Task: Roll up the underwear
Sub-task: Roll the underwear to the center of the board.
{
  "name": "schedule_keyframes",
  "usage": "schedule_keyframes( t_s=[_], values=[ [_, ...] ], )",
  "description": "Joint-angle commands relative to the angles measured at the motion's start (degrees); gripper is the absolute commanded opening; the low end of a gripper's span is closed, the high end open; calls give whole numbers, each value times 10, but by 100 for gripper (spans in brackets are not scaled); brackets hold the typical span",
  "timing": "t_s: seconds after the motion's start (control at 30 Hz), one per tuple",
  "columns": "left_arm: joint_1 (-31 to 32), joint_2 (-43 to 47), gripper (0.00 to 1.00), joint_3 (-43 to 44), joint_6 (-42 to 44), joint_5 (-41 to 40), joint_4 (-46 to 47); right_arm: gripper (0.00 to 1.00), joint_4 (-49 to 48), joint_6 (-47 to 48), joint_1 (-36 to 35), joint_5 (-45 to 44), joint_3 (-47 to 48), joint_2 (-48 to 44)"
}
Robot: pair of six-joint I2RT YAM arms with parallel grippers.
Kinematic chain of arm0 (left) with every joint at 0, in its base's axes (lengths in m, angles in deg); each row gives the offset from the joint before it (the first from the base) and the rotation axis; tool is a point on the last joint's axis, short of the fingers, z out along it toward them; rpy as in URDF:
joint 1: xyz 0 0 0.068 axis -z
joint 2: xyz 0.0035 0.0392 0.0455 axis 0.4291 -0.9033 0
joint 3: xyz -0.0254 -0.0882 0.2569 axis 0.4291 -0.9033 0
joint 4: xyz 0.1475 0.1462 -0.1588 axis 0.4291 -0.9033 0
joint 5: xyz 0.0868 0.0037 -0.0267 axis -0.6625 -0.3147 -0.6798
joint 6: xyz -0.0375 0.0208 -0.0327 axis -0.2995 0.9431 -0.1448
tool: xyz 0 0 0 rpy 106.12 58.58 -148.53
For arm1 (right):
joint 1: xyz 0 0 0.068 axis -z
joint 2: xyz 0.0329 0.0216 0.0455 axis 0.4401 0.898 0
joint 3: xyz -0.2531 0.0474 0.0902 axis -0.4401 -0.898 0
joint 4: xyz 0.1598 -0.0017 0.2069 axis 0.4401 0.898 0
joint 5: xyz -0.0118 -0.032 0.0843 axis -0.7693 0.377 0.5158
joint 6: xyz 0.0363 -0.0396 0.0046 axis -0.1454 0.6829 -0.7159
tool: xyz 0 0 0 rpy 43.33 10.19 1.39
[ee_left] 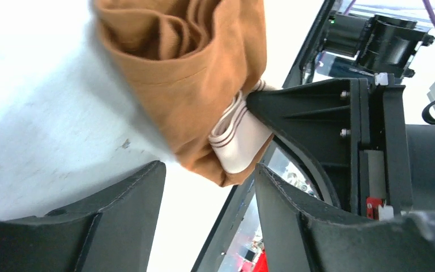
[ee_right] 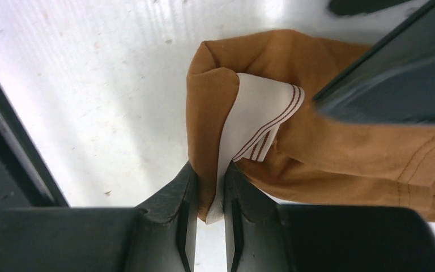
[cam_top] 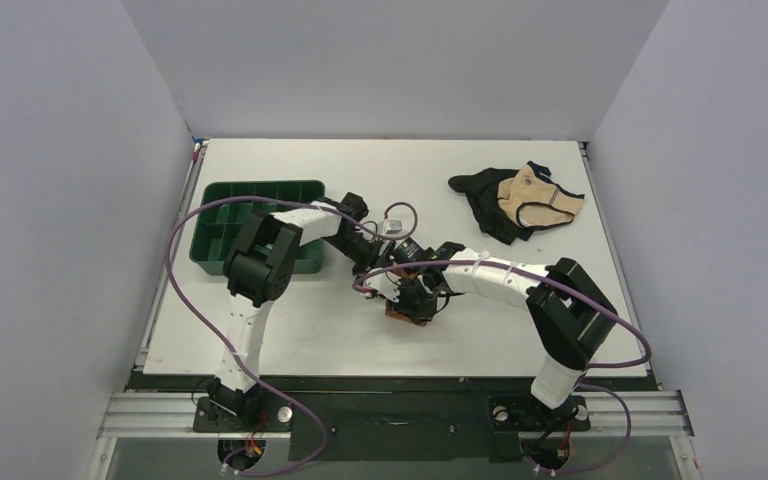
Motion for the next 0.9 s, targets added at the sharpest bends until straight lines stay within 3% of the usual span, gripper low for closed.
schedule_keyframes(
  t_s=[0.0, 0.37, 0.87],
  values=[
    [-22, 39, 58, 24, 49, -76, -13, 0, 55, -12, 8, 48, 16, -15],
    [-50, 91, 59, 5, 92, -87, -45, 0, 70, -16, 26, 77, 34, -3],
    [-77, 243, 60, -141, 148, -40, -18, 0, 173, 43, 109, 204, 140, 115]
  ],
)
